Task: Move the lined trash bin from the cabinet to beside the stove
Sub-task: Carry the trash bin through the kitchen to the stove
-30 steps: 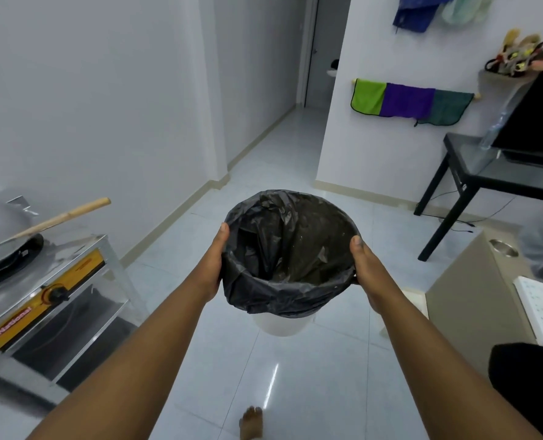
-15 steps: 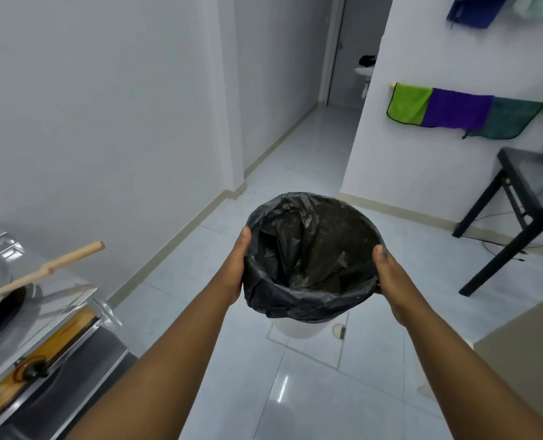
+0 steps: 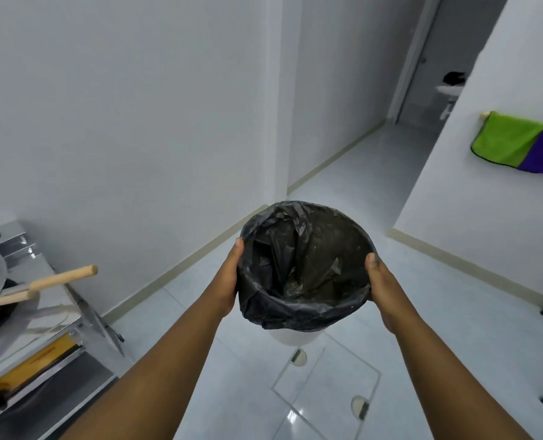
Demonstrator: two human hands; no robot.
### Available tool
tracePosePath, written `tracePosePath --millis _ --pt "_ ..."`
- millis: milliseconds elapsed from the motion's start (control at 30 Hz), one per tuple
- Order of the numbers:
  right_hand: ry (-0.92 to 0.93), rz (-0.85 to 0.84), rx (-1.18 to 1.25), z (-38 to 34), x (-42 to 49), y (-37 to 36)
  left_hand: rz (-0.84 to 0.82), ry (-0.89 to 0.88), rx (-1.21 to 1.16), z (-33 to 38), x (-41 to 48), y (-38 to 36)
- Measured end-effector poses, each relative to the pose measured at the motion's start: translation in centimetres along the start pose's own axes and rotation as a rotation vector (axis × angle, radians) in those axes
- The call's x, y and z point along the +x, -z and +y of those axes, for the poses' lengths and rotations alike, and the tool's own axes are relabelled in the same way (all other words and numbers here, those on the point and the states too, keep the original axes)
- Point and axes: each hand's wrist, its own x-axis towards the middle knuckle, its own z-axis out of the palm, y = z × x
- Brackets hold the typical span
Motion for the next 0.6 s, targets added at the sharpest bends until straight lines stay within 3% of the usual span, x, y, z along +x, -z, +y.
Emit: tracePosePath --millis 267,600 --pt "0.026 -0.195 -0.084 -2.5 12.9 -2.6 0.229 -0.066 -0.085 1.1 5.6 1.6" --pt "0.038 -0.409 -0.134 -4.3 23.9 -13.4 0.472 -0.056 -0.154 2.6 10.7 10.4"
